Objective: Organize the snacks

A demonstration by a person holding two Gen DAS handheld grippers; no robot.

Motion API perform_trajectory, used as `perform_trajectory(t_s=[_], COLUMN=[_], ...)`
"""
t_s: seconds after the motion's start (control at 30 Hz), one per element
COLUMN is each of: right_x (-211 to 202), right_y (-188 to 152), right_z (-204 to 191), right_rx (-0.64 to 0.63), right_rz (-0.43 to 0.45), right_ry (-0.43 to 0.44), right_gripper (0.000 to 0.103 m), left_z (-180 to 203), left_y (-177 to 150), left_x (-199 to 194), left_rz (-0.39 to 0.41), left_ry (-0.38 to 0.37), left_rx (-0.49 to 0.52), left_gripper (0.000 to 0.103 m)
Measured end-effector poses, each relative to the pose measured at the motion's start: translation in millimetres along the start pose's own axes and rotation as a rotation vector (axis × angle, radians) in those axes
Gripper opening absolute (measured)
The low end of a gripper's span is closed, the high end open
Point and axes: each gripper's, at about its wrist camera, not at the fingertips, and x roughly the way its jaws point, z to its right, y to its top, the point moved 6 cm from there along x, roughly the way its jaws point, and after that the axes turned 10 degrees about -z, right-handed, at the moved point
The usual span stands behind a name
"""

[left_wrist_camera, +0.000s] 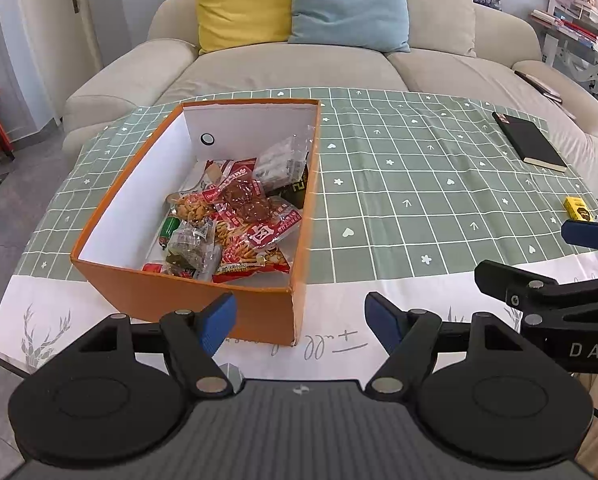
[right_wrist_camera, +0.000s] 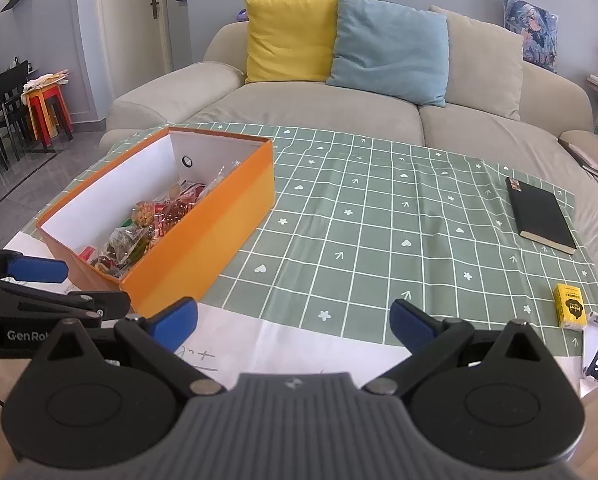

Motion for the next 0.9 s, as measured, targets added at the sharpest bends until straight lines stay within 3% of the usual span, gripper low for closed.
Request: perform_trajectory(t_s=[0.9], right_x=[-0.3], right_y=[-1.8], right_z=[2.8], right_rx=[-0.003], right_rz=[-0.007], right_ry=[-0.009], right_gripper=[0.099], left_z=[-0.3], left_y=[-2.3], left_x=[0.2], left_rz=[-0.004], left_ry=[-0.002], left_rx=[0.015], left_gripper=[0.086])
